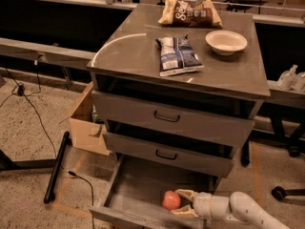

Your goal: Pick apple from bottom drawer and place on counter

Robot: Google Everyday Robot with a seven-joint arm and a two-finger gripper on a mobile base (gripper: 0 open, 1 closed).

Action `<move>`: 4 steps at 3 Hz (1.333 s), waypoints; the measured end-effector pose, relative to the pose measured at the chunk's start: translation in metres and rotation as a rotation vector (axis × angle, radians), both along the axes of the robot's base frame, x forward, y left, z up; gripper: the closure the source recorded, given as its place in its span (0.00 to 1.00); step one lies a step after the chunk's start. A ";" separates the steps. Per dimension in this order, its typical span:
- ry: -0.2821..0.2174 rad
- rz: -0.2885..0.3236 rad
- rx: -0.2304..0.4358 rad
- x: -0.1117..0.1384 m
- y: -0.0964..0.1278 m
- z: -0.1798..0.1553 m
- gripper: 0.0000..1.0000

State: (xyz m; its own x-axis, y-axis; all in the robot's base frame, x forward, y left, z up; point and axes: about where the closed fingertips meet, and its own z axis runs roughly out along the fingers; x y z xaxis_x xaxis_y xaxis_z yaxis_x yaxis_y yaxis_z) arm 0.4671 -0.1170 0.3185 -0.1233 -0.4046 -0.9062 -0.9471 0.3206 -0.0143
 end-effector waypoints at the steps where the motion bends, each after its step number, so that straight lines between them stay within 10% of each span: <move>1: -0.122 0.055 0.098 -0.007 -0.012 0.067 1.00; 4: -0.183 0.043 0.215 -0.027 -0.009 0.115 1.00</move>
Offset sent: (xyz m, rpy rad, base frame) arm -0.0024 -0.0137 0.0564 0.0750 -0.1062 0.0323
